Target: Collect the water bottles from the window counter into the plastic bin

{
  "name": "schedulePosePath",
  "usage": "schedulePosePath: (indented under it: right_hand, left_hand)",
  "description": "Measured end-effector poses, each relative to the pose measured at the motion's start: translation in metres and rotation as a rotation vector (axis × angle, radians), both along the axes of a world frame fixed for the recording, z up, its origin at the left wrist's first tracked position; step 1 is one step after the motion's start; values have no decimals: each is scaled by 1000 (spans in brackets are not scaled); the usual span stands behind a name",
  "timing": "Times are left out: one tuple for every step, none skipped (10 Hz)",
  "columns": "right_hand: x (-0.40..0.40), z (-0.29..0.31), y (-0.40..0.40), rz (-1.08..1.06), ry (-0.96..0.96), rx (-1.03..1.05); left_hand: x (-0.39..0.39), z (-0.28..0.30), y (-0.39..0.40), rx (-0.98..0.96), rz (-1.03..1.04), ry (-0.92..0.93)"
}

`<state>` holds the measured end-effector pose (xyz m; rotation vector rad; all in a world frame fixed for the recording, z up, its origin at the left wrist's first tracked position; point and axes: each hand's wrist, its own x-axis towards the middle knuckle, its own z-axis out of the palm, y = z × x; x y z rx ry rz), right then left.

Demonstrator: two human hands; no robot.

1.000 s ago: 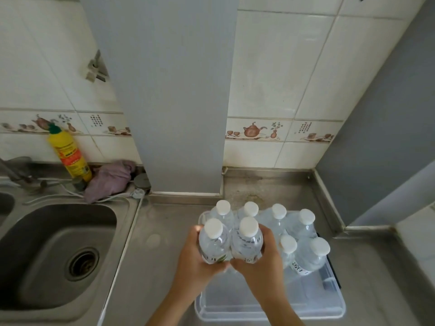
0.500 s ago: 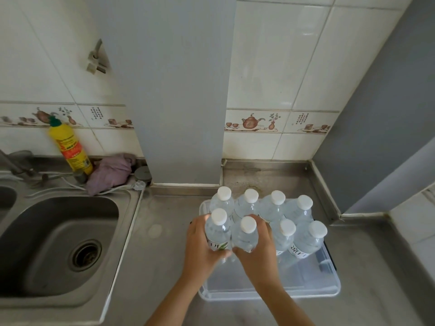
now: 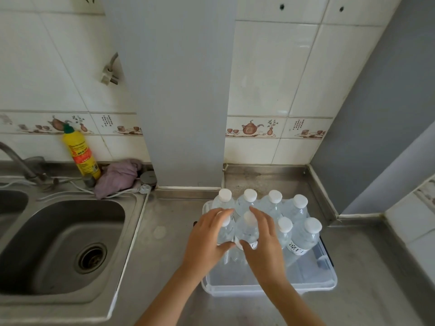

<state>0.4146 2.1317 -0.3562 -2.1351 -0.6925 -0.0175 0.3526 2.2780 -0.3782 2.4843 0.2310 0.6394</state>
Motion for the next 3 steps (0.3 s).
schedulePosePath:
  right_hand:
    - [0,1,-5,25,-208,-165]
    - [7,5,-7,52,-332,-240]
    - [12,14,-9,88,-462,-276]
  left_hand:
    - [-1,0,-1,116,-19,37]
    - [-3,2,1,200,-56,28]
    - [-2,8,1,186,-79,44]
